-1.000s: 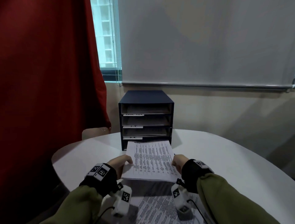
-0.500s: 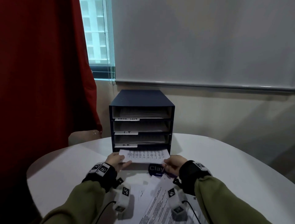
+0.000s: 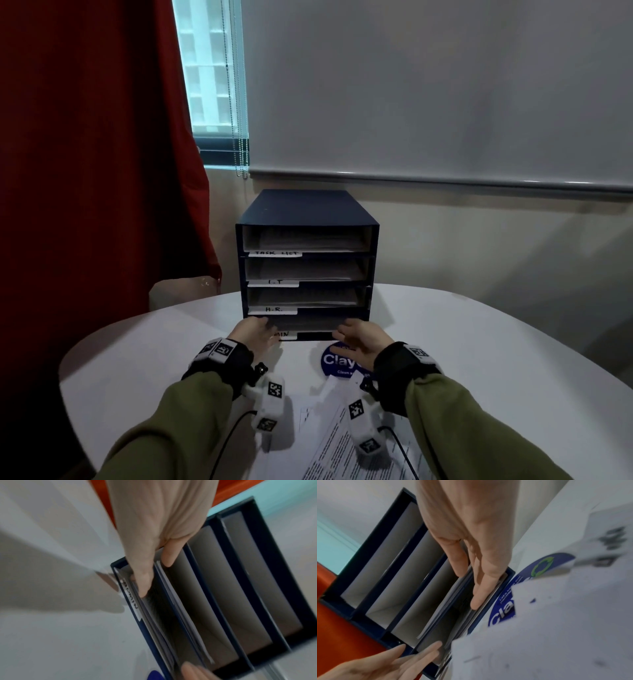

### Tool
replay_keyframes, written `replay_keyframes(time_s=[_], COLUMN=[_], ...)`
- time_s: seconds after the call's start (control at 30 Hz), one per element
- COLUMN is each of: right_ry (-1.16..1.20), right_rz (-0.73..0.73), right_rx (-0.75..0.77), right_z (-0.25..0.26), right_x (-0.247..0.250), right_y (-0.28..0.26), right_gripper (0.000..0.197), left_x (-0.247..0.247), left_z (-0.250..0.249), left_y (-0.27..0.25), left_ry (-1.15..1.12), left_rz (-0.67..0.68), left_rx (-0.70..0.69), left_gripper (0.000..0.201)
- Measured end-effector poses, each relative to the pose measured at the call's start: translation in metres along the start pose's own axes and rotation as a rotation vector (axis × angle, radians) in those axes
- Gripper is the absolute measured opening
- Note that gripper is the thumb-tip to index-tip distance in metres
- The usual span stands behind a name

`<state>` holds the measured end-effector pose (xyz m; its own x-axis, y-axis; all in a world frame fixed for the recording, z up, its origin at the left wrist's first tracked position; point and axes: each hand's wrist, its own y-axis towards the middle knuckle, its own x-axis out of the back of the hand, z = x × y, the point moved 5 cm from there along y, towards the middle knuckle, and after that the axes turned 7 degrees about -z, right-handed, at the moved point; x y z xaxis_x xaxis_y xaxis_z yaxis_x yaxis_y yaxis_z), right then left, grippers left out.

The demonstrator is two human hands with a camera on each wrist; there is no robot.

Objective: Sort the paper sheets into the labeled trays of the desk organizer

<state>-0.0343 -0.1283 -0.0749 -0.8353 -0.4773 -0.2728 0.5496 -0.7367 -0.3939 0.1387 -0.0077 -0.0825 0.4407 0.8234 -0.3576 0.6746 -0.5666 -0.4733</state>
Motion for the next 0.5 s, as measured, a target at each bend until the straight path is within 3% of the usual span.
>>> replay_keyframes(time_s=[0.1, 0.13, 0.23, 0.37, 0.5], right_ry=[-0.068, -0.118, -0.321, -0.764, -1.028], right_rz=[0.068, 0.068, 0.012, -0.09, -0.165], right_rx=[0.011, 0.026, 0.067, 0.061, -0.033], right_z=[0.004, 0.006, 0.014, 0.018, 0.006], right_x=[0.003, 0.006, 0.023, 0.069, 0.114], right_y=[-0.02, -0.027, -0.054, -0.091, -0.131], right_gripper=[0.013, 0.012, 0.006, 0.01, 0.009], left_x=[0.004, 0.003, -0.004, -0.006, -0.002], left_z=[-0.005, -0.008, -0.003, 0.028, 0.059], left_y=[-0.013, -0.025, -0.065, -0.104, -0.111], left_ry=[0.318, 0.414, 0.739, 1.04, 1.11], left_rz=[-0.056, -0.058, 0.102, 0.304, 0.296], left_rx=[-0.121, -0.167, -0.225, -0.227, -0.199], left_gripper=[0.043, 0.039, 0.026, 0.013, 0.046])
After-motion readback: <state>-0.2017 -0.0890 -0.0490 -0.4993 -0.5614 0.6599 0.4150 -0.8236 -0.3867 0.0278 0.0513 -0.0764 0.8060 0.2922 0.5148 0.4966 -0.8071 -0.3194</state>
